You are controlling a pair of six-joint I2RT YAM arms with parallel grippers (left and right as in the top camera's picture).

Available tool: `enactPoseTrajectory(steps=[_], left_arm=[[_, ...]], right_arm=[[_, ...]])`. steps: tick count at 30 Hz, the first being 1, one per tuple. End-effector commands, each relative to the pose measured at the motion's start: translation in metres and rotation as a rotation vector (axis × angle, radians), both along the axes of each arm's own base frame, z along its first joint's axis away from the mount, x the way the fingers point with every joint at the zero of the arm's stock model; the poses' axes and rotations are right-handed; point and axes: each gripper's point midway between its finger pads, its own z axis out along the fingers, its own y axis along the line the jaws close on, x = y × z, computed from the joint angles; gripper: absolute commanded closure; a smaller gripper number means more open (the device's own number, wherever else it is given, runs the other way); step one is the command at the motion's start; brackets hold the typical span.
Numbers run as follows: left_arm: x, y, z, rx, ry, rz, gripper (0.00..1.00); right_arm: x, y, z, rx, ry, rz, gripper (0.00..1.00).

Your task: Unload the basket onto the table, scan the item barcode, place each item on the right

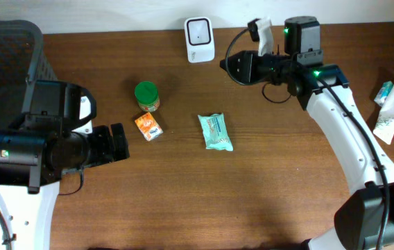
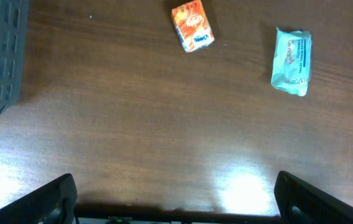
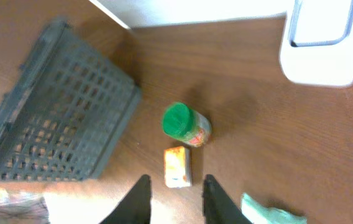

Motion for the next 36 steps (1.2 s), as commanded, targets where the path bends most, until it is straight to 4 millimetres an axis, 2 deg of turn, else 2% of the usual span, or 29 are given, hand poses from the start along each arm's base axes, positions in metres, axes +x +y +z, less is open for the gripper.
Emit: enactPoseTrajectory(steps=[1, 2, 4, 7, 9, 10, 11, 14, 16, 19, 23, 24, 27, 28, 30, 31, 34, 36], left_arm=[[-0.001, 0.002, 0.003, 0.008, -0.016, -0.004, 0.01], [-0.001, 0.002, 0.003, 0.008, -0.016, -0.004, 0.01], [-0.001, 0.002, 0.003, 0.008, -0.016, -0.004, 0.01], [-0.001, 0.002, 0.003, 0.008, -0.016, -0.004, 0.01], [-0.001, 0.002, 0.003, 0.008, -0.016, -0.004, 0.01], [-0.001, 0.002, 0.003, 0.008, -0.016, -0.004, 0.01], [-0.001, 0.002, 0.003, 0.008, -0.016, -0.004, 0.01], [-0.001, 0.002, 0.003, 0.008, -0.016, -0.004, 0.01], [-0.001, 0.002, 0.003, 0.008, -0.016, -0.004, 0.01], [-0.001, 0.002, 0.003, 0.008, -0.016, -0.004, 0.01], [-0.001, 0.002, 0.003, 0.008, -0.016, -0.004, 0.01], [-0.001, 0.002, 0.003, 0.008, -0.016, -0.004, 0.01], [-0.001, 0.002, 0.003, 0.008, -0.016, -0.004, 0.01], [-0.001, 0.002, 0.003, 0.008, -0.016, -0.004, 0.01], [-0.001, 0.002, 0.003, 0.008, -0.016, -0.004, 0.01], [-0.001, 0.002, 0.003, 0.008, -0.016, -0.004, 0.01], [-0.001, 0.002, 0.003, 0.008, -0.016, -0.004, 0.01], [-0.001, 0.002, 0.003, 0.008, -0.016, -0.004, 0.01]], right_arm=[[0.004, -0.022, -0.036, -0.174, 0.075, -0.115, 0.65], [-0.004, -0.017, -0.055, -0.264, 0.079, -0.067, 0.58], [-0.015, -0.010, -0.089, -0.444, 0.119, -0.064, 0.55], [-0.025, 0.011, -0.117, -0.696, 0.080, -0.099, 0.55], [-0.032, 0.027, -0.140, -0.843, 0.069, -0.177, 0.43], [-0.036, 0.034, -0.153, -0.898, 0.066, -0.185, 0.41], [-0.041, 0.040, -0.173, -0.973, 0.065, -0.193, 0.36], [-0.049, 0.043, -0.218, -1.148, 0.055, -0.188, 0.30], [-0.050, 0.038, -0.235, -1.261, 0.023, -0.204, 0.28], [-0.053, 0.036, -0.248, -1.330, 0.006, -0.201, 0.28], [-0.055, 0.033, -0.259, -1.350, 0.024, -0.190, 0.50], [-0.056, 0.031, -0.264, -1.358, 0.030, -0.186, 0.52], [-0.055, 0.022, -0.275, -1.381, 0.058, -0.184, 0.52], [-0.054, 0.017, -0.279, -1.380, 0.077, -0.186, 0.56], [-0.055, 0.014, -0.284, -1.346, 0.127, -0.171, 0.78], [-0.054, 0.012, -0.282, -1.328, 0.143, -0.170, 0.84], [-0.049, 0.018, -0.264, -1.240, 0.189, -0.159, 0.94], [-0.035, 0.029, -0.238, -1.092, 0.247, -0.140, 0.95]])
